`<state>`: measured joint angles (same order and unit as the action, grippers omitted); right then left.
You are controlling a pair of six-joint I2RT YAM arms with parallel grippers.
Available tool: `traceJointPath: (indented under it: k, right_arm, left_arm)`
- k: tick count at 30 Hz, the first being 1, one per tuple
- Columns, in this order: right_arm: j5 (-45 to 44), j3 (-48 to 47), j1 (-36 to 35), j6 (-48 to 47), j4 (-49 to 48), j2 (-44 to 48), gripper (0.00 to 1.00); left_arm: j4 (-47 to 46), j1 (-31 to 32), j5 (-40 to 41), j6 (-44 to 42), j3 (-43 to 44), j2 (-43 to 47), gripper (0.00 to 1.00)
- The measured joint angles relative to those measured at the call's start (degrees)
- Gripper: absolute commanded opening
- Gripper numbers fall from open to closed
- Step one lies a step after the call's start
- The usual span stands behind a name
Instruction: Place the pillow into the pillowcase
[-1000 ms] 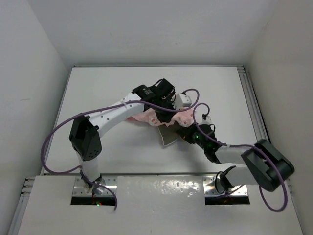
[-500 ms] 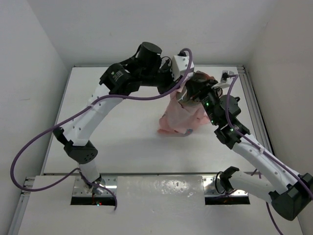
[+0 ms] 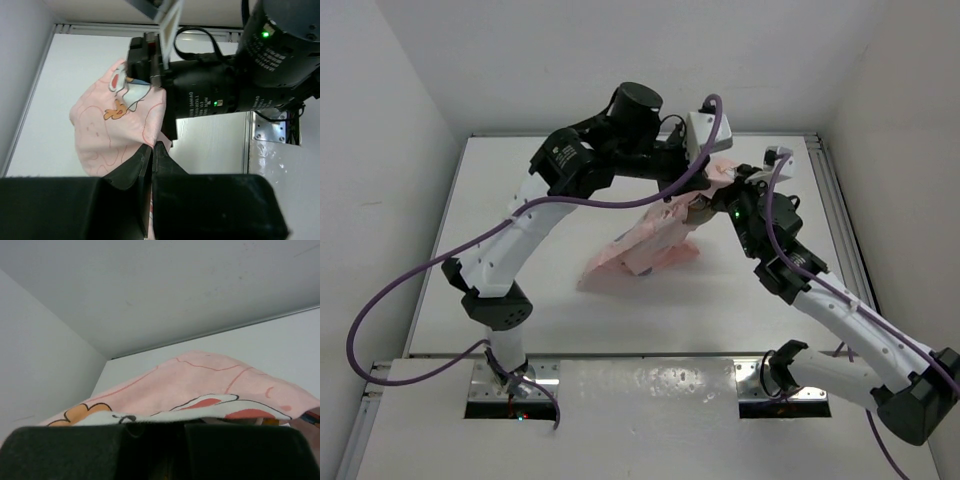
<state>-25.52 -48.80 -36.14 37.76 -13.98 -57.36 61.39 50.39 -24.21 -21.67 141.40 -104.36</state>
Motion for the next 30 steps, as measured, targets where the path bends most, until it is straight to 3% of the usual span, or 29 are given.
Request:
traceJointPath:
  k: [8, 13, 14, 17, 21, 30]
  right_arm:
    - [-3.2, 0.4, -1.2, -1.2, 1.8, 2.3, 0.03]
    - [-3.7, -1.1, -2.5, -1.7, 4.2, -1.5, 0.4]
    - [-3.6, -2.0, -2.7, -1.9, 5.8, -2.6, 0.57]
    - [-2.2, -4.3, -3.1, -2.7, 11.9, -6.2, 0.72]
    - [1.3, -4.3, -1.8, -4.4, 17.0, -6.1, 0.79]
    - [10.9, -10.7, 4.7, -13.0, 31.4, -3.1, 0.84]
  left_arm:
    - [0.2, 1.4, -0.8, -0.5, 0.4, -0.7, 0.0]
    - [0.8, 0.9, 0.9, 1.4, 2.6, -1.5, 0.0]
    - [0.8, 0.5, 1.2, 1.9, 2.7, -1.5, 0.0]
    - [1.0, -0.7, 2.9, 2.8, 2.6, -1.5, 0.0]
    - [1.7, -1.7, 4.9, 4.0, 1.9, -1.5, 0.0]
    - [-0.1, -2.0, 6.5, 4.1, 1.4, -1.4, 0.0]
